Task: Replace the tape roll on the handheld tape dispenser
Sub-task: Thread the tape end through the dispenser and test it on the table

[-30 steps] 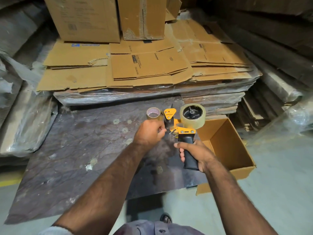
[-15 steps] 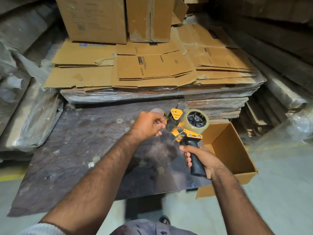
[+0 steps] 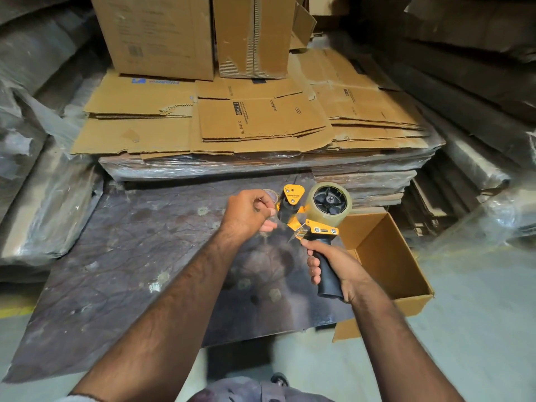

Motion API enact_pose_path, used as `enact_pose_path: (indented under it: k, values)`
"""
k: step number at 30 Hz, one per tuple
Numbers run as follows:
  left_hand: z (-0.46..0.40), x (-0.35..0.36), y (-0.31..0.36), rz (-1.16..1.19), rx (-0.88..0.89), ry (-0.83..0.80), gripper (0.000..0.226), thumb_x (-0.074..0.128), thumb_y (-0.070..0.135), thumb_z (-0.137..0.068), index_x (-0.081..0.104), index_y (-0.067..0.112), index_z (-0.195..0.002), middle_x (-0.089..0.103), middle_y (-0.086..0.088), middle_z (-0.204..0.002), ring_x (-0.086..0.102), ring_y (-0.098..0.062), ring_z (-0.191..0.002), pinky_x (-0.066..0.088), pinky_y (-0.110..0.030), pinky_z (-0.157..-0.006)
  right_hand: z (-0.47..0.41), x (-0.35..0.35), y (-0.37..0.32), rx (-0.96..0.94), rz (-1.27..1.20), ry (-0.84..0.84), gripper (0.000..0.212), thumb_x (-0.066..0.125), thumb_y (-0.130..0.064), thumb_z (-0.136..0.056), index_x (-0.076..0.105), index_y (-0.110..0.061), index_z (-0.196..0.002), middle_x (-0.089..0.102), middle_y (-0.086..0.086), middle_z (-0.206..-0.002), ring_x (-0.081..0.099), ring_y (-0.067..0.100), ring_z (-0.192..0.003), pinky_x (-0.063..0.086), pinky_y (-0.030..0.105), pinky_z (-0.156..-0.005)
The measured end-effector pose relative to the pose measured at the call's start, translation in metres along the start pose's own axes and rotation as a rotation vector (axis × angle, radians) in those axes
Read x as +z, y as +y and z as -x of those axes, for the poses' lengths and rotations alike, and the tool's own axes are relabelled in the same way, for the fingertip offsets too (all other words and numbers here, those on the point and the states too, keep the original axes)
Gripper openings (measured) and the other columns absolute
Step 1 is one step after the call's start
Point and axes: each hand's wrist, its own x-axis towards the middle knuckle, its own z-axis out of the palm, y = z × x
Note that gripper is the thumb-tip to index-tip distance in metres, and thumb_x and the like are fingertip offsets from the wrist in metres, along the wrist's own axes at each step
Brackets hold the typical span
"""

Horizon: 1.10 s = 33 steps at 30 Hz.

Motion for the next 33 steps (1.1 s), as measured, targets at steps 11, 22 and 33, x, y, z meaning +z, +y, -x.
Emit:
enact_pose_path:
  k: [11, 22, 33]
  values:
    - [-0.002, -0.026, -0.005, 0.239, -0.143, -0.064, 0.01, 0.078, 0.001, -0.083, 0.069, 0.0, -0.085, 0.073, -0.02, -0.085, 0.074, -0.024, -0.058, 0.055, -0.021, -0.045, -0.004, 0.019, 0.0, -0.032, 0.033, 0.056, 0.031, 0.073, -0.021, -0.088, 0.054, -0.015, -0.064, 0.045, 0.003, -0.052, 0.041, 0.015, -0.038, 0.039, 0.024, -0.036]
    - [-0.001, -0.05, -0.033, 0.392, -0.015, -0.06, 0.013, 0.08, 0.007, -0.083, 0.069, 0.003, -0.088, 0.074, -0.017, -0.083, 0.075, -0.032, -0.089, 0.063, -0.029, -0.075, -0.008, 0.046, 0.002, -0.003, 0.052, 0.028, 0.031, 0.072, -0.021, -0.088, 0.055, -0.016, -0.063, 0.045, 0.003, -0.053, 0.04, 0.015, -0.038, 0.038, 0.023, -0.035]
    - [-0.003, -0.081, -0.019, -0.365, 0.351, -0.086, 0.007, 0.083, 0.016, -0.078, 0.078, 0.02, -0.08, 0.073, 0.006, -0.073, 0.058, -0.003, -0.063, 0.048, -0.015, -0.064, -0.011, 0.053, 0.016, 0.031, 0.002, -0.051, 0.029, 0.072, -0.022, -0.086, 0.054, -0.017, -0.065, 0.044, 0.0, -0.052, 0.04, 0.012, -0.037, 0.036, 0.023, -0.034]
